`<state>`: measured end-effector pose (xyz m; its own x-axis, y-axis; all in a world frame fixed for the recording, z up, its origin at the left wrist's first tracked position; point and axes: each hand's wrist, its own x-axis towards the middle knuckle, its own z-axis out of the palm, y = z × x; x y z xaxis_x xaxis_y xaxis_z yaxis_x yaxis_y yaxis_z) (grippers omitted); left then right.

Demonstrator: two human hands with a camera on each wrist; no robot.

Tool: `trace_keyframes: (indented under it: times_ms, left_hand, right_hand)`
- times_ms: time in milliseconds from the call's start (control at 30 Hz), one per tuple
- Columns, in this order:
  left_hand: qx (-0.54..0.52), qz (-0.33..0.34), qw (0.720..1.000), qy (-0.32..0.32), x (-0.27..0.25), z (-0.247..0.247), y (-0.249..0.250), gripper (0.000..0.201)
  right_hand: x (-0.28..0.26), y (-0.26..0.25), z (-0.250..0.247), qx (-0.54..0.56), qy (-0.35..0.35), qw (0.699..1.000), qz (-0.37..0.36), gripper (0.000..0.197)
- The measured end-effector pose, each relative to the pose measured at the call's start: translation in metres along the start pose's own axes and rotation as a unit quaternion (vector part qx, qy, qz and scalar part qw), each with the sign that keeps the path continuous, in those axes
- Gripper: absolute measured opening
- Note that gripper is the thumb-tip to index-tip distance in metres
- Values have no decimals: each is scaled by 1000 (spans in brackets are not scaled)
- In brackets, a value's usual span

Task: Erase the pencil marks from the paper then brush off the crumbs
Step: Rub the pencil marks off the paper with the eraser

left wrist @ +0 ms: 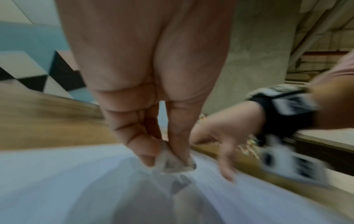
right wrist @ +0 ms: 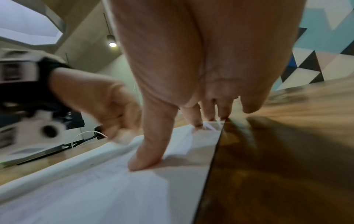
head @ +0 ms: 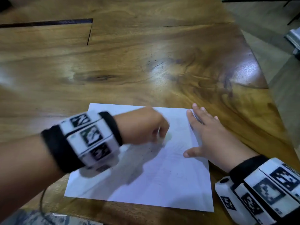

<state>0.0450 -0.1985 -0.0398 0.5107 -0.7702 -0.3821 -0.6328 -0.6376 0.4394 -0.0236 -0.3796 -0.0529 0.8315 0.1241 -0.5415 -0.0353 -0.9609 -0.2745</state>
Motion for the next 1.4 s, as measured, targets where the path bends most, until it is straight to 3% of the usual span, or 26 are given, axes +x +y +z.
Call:
trace_keyframes:
  times_ms: [133,233,300,400,433,567,600,767,833,933,1000,1233,1300,1400]
  left_hand:
    - [13,-12,996,92,50,-23,8,16]
    - [19,-15,995,97,57,-16,9,14]
    - [9,3,998,62,45,-8,4,11]
    - [-20,18,999,-41,27,-5,0,12]
    - [-22,19,999,-42,29,-6,-1,12]
    - [13,-2,995,102,59,-18,4,11]
    - [18,-5,993,113,61,-18,5,10]
    - [-9,54,998,-45,36,-2,5,7]
    - [-20,41,998,-32,41,-6,6,9]
    - [5,19,997,69,60,-16,12,11]
    - [8,19,996,83,62,-15,17,11]
    - [19,70,994,-80,34,-7,14,9]
    - [14,52,998,-44,46,-13,14,11]
    - [29,25,997,60,65,-18,21,12]
  right_hand:
    - [-1,-2,-2,-34,-5,999,18,114]
    - [-3,-3,-3,-42,-2,999,24,113]
    - [-3,-2,-3,-38,1,999,25,113]
    - [-3,-1,-2,-34,4,999,22,114]
    - [-2,-1,-2,-35,5,999,21,114]
    - [-2,-2,-2,-41,7,999,21,114]
    - [-3,-2,-2,-40,7,999,20,114]
    - [-2,-2,-3,-29,5,999,21,114]
    - [-2,-3,-4,-26,3,999,22,115]
    - [-3,-4,-5,-24,2,999,22,115]
    - [-3,-4,-5,-20,3,1000,21,115]
    - [-2,1,-1,-7,-2,1000,14,118]
    - [0,3,0,0,-3,1000,12,121]
    - [2,4,1,0,-9,1000,16,122]
